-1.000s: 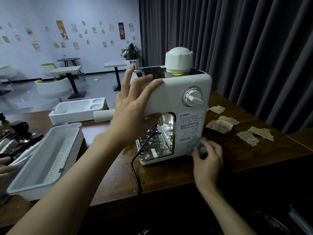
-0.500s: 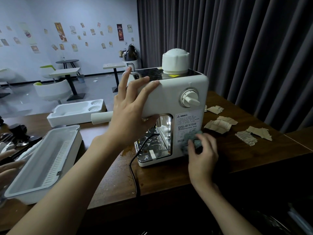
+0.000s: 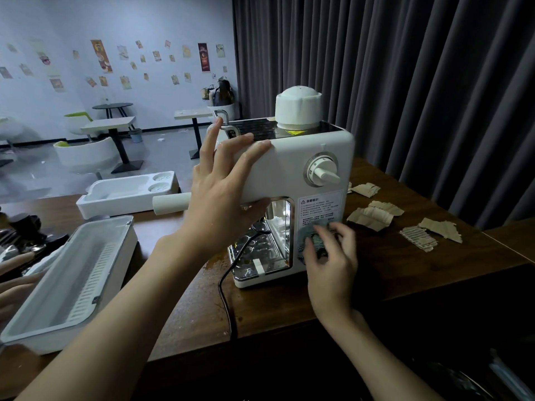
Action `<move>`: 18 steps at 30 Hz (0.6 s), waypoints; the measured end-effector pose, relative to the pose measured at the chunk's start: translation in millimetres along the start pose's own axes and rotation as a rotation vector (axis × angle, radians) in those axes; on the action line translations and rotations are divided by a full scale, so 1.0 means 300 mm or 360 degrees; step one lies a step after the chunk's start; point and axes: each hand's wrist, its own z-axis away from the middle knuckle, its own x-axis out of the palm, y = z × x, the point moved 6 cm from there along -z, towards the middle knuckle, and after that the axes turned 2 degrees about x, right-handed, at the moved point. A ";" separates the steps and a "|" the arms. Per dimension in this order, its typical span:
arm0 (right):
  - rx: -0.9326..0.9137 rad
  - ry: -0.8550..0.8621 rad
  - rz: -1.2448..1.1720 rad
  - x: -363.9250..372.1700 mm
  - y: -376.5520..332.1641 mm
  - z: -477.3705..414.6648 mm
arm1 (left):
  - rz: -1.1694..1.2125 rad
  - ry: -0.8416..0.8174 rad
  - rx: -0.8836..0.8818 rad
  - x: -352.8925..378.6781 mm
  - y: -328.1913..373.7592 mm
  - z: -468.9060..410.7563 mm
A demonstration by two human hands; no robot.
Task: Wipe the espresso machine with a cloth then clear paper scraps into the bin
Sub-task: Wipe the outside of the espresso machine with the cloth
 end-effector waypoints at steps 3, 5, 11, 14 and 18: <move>-0.0065 0.0008 0.0016 -0.027 0.011 -0.041 | -0.0004 0.0002 0.0002 -0.003 -0.002 0.001; 0.0133 0.0173 -0.0027 -0.065 0.042 -0.080 | 0.0002 -0.0004 0.0004 -0.004 -0.002 0.001; -0.0150 0.0012 0.0016 -0.021 -0.055 -0.054 | 0.0019 -0.0002 -0.0013 0.000 0.002 0.001; -0.0163 0.0092 -0.0029 -0.046 -0.059 -0.098 | 0.0008 -0.0004 -0.0002 -0.003 -0.003 0.001; 0.0028 0.0382 -0.0110 -0.077 -0.075 -0.130 | 0.0005 -0.0012 -0.0008 -0.002 0.001 0.001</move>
